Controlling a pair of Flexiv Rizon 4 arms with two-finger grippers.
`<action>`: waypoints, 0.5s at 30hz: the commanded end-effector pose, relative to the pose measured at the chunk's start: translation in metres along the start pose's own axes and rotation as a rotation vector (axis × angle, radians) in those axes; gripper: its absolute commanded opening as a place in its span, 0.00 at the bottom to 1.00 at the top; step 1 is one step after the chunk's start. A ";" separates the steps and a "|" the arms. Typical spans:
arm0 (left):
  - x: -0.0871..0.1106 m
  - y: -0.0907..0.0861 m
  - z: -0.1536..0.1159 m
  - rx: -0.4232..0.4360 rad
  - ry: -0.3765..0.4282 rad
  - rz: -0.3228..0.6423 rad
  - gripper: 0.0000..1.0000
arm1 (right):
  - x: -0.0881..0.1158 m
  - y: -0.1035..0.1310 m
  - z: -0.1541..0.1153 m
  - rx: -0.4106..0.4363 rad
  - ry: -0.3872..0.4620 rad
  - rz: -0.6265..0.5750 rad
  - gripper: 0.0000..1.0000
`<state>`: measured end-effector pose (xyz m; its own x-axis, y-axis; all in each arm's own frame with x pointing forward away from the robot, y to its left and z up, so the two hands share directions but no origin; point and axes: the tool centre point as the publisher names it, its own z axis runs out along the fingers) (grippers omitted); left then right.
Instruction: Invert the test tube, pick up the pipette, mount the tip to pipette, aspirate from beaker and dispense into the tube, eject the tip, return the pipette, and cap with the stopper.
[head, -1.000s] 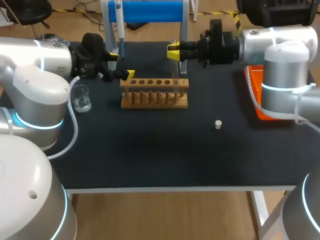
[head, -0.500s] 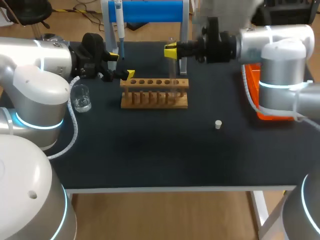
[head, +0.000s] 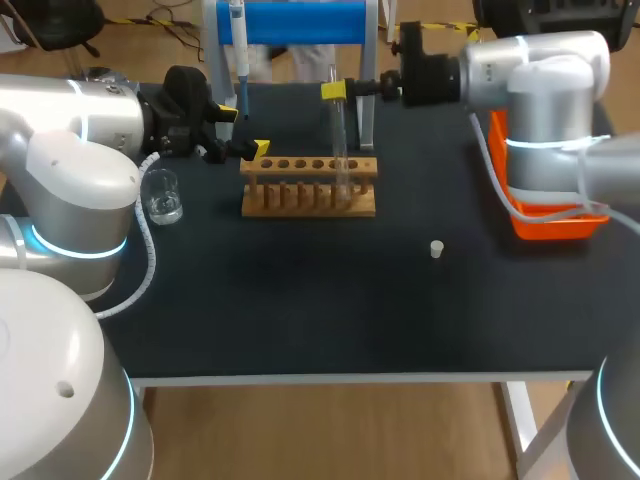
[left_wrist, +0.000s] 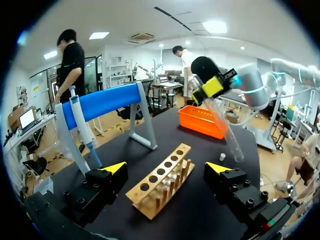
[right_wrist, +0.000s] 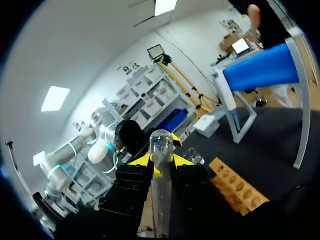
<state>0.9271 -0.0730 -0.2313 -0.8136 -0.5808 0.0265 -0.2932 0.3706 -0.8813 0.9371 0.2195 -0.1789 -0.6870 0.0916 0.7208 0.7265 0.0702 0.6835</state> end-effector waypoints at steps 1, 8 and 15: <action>0.000 0.000 0.000 -0.002 0.001 -0.001 1.00 | -0.011 -0.002 0.001 0.119 -0.016 1.059 0.00; 0.000 0.000 0.000 -0.002 0.001 -0.001 1.00 | -0.011 -0.002 0.001 0.119 -0.016 1.059 0.00; 0.000 0.000 0.000 -0.002 0.001 -0.001 1.00 | -0.023 -0.001 0.003 0.129 0.070 1.186 0.00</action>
<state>0.9271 -0.0730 -0.2313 -0.8136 -0.5808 0.0264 -0.2932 0.3706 -0.8813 0.9448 0.2198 -0.1938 -0.2256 0.1295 0.9656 0.9740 0.0496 0.2210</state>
